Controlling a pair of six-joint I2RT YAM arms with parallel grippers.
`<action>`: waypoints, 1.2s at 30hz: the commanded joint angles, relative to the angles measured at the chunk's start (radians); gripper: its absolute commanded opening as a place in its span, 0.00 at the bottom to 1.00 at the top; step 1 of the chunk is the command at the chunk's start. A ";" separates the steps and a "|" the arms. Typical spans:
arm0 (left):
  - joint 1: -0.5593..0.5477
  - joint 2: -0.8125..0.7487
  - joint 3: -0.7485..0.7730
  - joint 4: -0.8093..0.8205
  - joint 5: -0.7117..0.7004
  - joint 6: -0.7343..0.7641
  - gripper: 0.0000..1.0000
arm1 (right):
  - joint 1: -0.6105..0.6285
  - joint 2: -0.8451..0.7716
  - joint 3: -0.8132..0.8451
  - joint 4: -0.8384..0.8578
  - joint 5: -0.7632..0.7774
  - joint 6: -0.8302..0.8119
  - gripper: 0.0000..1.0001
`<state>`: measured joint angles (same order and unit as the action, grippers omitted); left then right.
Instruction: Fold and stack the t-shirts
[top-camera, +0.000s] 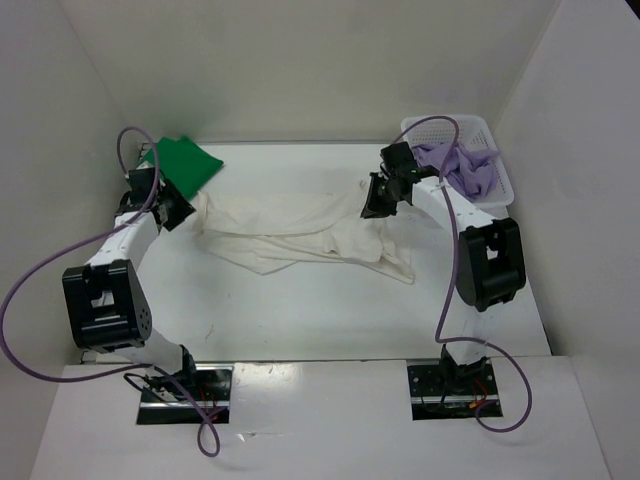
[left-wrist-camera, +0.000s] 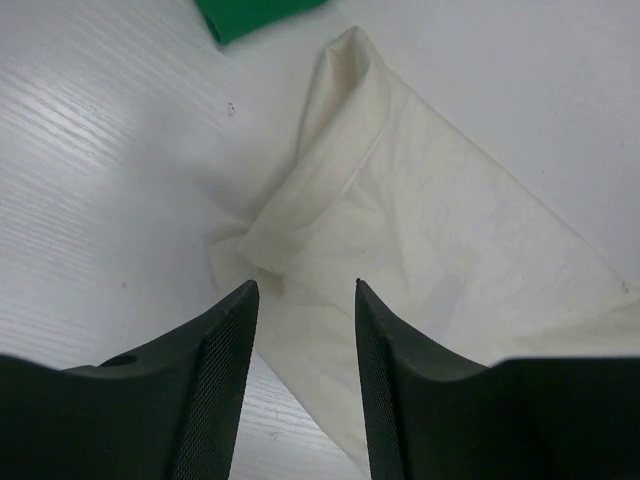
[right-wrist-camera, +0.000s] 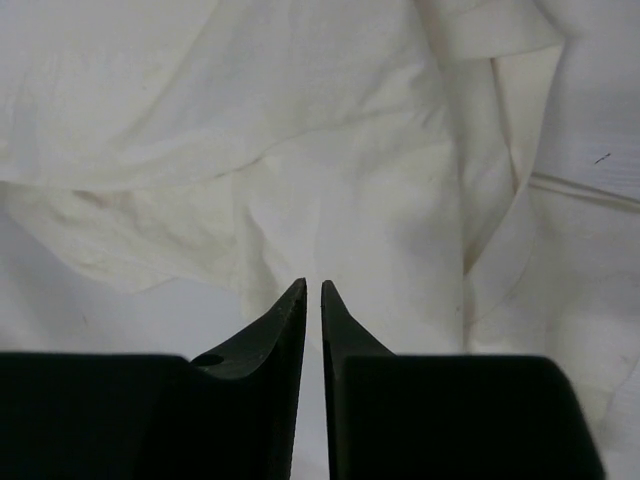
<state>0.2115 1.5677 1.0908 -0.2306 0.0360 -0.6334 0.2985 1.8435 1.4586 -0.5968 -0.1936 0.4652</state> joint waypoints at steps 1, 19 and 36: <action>-0.004 -0.020 -0.054 0.073 -0.025 0.035 0.50 | 0.002 -0.058 -0.035 0.086 -0.035 0.004 0.15; -0.116 0.008 -0.069 0.051 -0.185 0.307 0.58 | 0.002 -0.049 -0.044 0.124 -0.116 0.004 0.19; -0.116 0.173 0.018 0.083 -0.245 0.344 0.58 | 0.002 -0.049 -0.078 0.153 -0.182 0.004 0.20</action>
<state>0.0937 1.7245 1.0706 -0.1856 -0.1814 -0.3149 0.2985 1.8217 1.3846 -0.4934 -0.3538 0.4740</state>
